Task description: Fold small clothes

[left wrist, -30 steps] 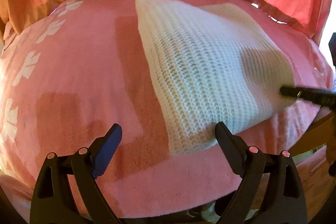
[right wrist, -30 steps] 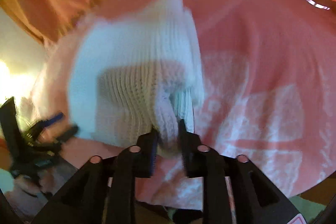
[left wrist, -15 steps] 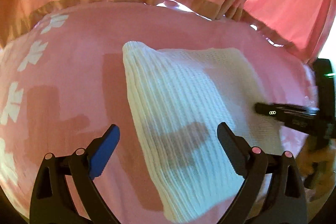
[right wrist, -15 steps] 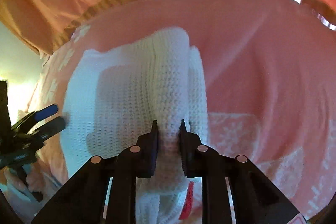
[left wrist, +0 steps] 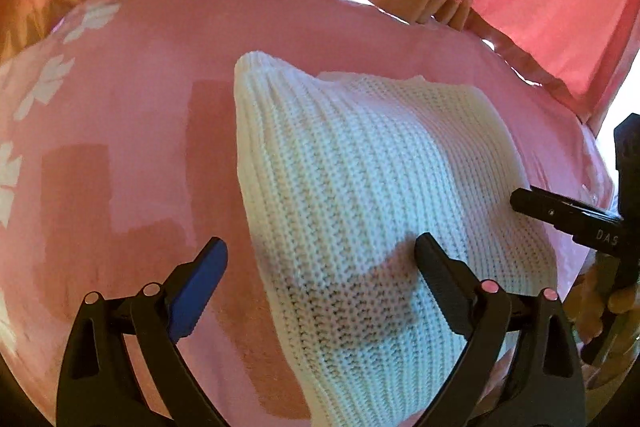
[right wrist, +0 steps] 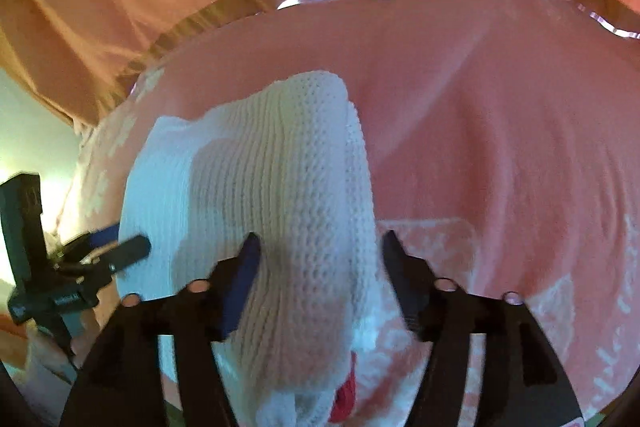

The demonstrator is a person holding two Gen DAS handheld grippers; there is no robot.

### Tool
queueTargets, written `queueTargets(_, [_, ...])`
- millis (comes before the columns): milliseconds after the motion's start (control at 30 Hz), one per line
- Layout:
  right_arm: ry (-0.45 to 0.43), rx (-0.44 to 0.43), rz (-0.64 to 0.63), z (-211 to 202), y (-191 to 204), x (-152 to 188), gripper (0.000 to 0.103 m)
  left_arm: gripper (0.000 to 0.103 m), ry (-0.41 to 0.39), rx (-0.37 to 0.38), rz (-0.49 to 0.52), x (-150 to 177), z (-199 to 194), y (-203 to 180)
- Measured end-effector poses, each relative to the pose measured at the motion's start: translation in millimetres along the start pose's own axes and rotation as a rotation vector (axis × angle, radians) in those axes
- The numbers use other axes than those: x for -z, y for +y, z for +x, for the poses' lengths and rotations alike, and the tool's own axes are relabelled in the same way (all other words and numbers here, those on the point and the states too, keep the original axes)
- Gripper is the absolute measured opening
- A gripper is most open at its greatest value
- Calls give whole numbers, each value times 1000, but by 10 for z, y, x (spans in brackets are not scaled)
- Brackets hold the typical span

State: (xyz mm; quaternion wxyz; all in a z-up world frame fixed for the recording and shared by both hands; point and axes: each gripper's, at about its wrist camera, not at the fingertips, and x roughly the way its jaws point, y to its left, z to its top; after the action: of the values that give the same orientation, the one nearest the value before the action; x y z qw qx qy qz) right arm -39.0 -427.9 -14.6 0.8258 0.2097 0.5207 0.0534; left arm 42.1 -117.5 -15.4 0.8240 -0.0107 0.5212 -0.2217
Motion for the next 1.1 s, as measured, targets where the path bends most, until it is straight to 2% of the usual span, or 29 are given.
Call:
queueTargets(100, [64,-60,31,213,-26,-45,66,92,6,12,-21,-29,43,-13])
queueTargets(200, [101,-65,35,384,1,6,70,92,7,14,-13,-34,67,-52])
queueTargets(500, [82,-96,43,450,13,59,75,96,28,49,-25,-59,219,-53])
queueTargets(567, [77,-98,36,458,30,31,57,94,29,96,-25,-66,248,-15])
queueTargets(600, [67,-105,32,431,47,23,37,89,27,115,-22,-76,253,1])
queueTargets(633, [62,-131,36,375,46,10,27,78,21,128,-18,-91,241,13])
queueTargets(667, [46,-140,42,308,58,-2,26,65,16,136,-11,-113,212,17])
queueTargets(733, [-12,-132,25,90,144,-8,23,53,-4,166,9,-204,70,17])
queueTargets(767, [-36,-148,26,-15,168,3,22,51,-25,195,17,-265,-39,19])
queueTargets(833, [-75,-174,18,-181,193,41,23,51,-71,212,34,-333,-185,4])
queueTargets(867, [-77,-151,7,-195,184,61,26,53,-88,197,41,-360,-216,11])
queueTargets(900, [-55,-111,-7,-138,155,80,33,57,-94,180,43,-369,-207,24])
queueTargets(933, [-36,-72,5,-68,105,90,40,68,-87,155,39,-375,-150,52])
queueTargets(1000, [17,-22,59,108,-42,112,49,70,-29,126,-22,-315,27,195])
queueTargets(1100, [31,-82,139,109,-208,124,61,78,28,178,-113,-240,136,304])
